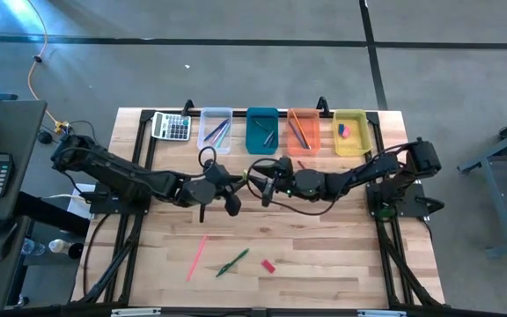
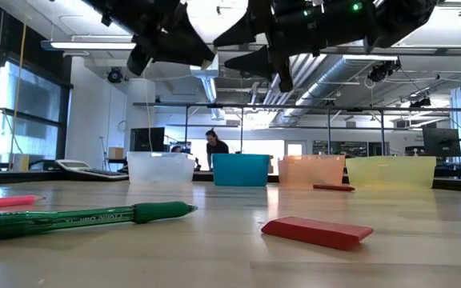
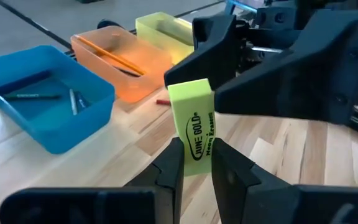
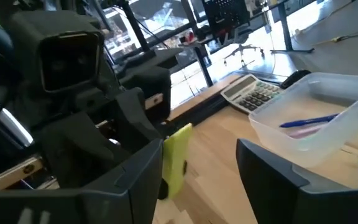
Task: Sort crayons/erasers/pens/pencils in bins
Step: Put the yellow eraser into the yellow bin
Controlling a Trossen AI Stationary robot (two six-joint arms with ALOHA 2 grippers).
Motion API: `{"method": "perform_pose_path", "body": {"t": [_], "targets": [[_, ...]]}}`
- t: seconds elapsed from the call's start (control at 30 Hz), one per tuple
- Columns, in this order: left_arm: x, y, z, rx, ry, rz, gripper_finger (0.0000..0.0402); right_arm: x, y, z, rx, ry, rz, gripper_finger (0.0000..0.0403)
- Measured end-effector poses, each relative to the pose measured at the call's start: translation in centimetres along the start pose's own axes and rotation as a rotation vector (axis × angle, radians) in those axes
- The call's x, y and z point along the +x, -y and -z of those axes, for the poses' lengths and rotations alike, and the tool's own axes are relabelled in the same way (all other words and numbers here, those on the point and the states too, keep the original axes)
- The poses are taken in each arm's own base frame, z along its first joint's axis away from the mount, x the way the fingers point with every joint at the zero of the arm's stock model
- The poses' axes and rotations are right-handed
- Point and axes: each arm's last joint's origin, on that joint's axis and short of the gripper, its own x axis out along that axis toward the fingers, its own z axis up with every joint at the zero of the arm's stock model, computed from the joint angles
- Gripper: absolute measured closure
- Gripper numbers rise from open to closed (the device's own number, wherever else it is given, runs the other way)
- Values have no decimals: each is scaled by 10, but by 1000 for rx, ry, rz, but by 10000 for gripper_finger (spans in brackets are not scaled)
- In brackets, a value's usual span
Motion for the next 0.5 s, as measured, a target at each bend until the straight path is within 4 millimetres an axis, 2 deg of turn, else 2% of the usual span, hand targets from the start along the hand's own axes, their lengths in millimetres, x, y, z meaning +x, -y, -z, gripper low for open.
{"method": "perform_pose_path", "body": {"t": [0.5], "targets": [[4, 6, -4, -14, 68, 30, 351, 2, -2, -3, -20, 0, 10, 208]]}}
